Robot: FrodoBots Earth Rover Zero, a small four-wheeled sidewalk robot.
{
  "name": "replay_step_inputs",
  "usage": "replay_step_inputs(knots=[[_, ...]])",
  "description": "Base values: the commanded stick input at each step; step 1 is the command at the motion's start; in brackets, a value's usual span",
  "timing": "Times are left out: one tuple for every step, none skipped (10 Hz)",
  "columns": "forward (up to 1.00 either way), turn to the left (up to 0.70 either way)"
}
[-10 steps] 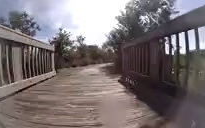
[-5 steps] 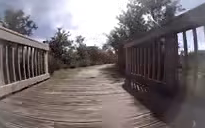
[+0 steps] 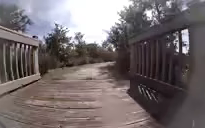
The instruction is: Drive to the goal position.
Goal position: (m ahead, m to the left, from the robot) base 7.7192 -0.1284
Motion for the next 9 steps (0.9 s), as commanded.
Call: replay_step_inputs(knots=[[0.85, 0.00], [0.85, 0.00], [0.85, 0.00], [0.85, 0.00], [0.85, 0.00], [0.85, 0.00], [0.85, 0.00], [0.85, 0.00], [0.85, 0.29]])
